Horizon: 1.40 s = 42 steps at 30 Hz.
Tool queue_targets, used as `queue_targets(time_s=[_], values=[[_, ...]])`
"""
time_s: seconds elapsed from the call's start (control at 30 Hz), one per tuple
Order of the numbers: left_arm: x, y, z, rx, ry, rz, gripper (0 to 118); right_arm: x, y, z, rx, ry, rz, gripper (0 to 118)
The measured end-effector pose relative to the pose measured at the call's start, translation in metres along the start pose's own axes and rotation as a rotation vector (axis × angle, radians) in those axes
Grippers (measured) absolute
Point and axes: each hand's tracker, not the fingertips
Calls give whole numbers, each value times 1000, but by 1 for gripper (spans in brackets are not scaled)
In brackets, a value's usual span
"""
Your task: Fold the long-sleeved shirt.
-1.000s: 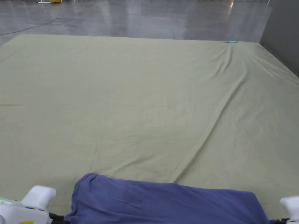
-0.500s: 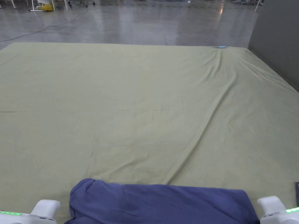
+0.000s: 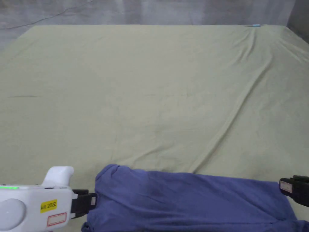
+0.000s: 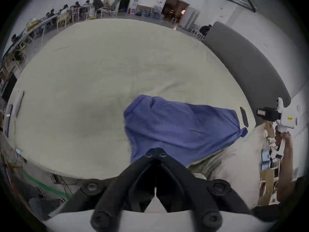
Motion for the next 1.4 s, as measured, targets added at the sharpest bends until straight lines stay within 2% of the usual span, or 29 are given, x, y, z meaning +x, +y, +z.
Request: queue_targets(time_s=[0.07,0.13,0.17,0.2,0.23,0.27,0.3,0.37,0.5,0.6,0.63,0.67,0.7,0.8,0.83,0.87,0.9,0.93,0.97,1.03,1.1,1.2,1.27,1.4], values=[[-9,6,-6,2,-101,29,0,-10,-3,-10,-28,104,21,0],[-64,17,-30,14,-249,144,0,-15,-3,-15,-49,186,12,0],[-80,20,-36,3,-320,187,26,-17,-3,-16,-54,203,16,0],[-75,18,-35,-8,-379,222,26,-17,-6,-19,-53,207,28,0],[-55,12,-34,-23,-393,232,40,-18,-5,-19,-53,219,44,0],[-54,10,-42,-56,-400,232,71,-18,-4,-19,-49,225,53,0],[-54,0,-49,-82,-394,233,118,-18,-2,-20,-47,230,58,0],[-85,5,-64,-92,-418,286,116,-17,-3,-22,-47,260,52,0],[-94,2,-110,-166,-523,416,117,-16,-3,-28,-39,338,7,0],[-67,-6,-145,-136,-760,499,118,-19,-5,-34,-41,390,-9,0],[-87,5,-158,-141,-862,522,118,-20,-5,-36,-43,401,-14,0],[-76,3,-171,-163,-895,546,118,-22,-4,-38,-45,406,-17,0],[-59,1,-185,-176,-898,556,118,-25,-5,-39,-49,409,-17,0],[-44,24,-194,-209,-878,439,117,-32,-7,-41,-54,410,-7,0],[-35,26,-195,-231,-868,402,112,-34,-7,-41,-56,411,-7,0],[-29,27,-195,-257,-838,377,90,-34,-9,-42,-59,415,-7,0],[-40,31,-189,-260,-776,361,19,-35,-9,-42,-63,417,-7,0],[-44,28,-190,-258,-660,356,19,-36,-10,-42,-64,415,-4,0],[-46,24,-188,-271,-630,381,19,-37,-10,-42,-64,411,-2,0],[-61,20,-175,-236,-719,446,19,-36,-11,-41,-62,407,-5,0],[-75,20,-152,-168,-665,436,19,-35,-11,-40,-60,409,-16,0],[-100,23,-118,-133,-710,464,19,-34,-11,-37,-54,413,-24,0],[-113,29,-88,-86,-650,415,19,-33,-10,-37,-49,413,-24,0],[-141,38,-29,-48,-499,414,19,-35,-8,-35,-39,413,-23,0]])
